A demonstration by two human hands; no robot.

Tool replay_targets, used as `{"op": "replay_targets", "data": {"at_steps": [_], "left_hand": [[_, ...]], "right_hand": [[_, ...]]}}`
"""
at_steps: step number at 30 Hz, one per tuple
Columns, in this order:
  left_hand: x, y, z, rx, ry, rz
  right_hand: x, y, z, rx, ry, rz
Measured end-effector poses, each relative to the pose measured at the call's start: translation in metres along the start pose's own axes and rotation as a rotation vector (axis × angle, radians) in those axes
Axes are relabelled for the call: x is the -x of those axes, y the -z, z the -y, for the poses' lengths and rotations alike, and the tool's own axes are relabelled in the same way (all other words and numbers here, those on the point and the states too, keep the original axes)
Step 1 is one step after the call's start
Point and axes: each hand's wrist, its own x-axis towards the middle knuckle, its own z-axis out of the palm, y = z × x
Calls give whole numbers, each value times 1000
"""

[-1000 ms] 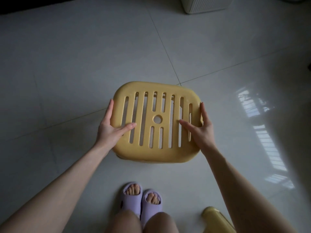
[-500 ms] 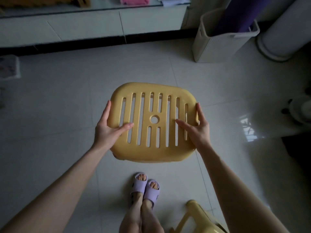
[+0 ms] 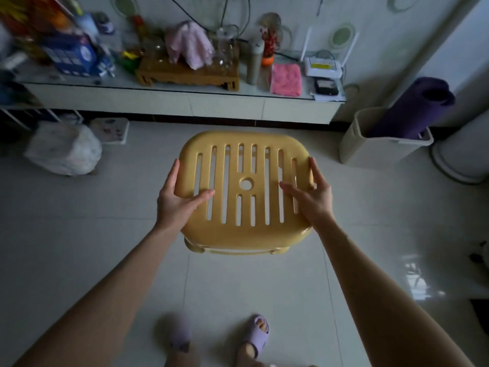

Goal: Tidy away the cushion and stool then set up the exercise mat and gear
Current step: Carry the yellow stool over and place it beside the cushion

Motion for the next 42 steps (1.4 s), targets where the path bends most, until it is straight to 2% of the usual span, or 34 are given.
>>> {"op": "replay_targets", "data": {"at_steps": [20, 32, 42], "left_hand": [[-65, 370, 44, 104, 28, -339], [-185, 496, 65, 78, 36, -388], [-333, 569, 74, 61, 75, -286]], "right_hand": [[45, -376, 148, 32, 129, 286], [-11, -554, 185, 32, 101, 349], [-84, -669, 215, 52, 29, 266]]}}
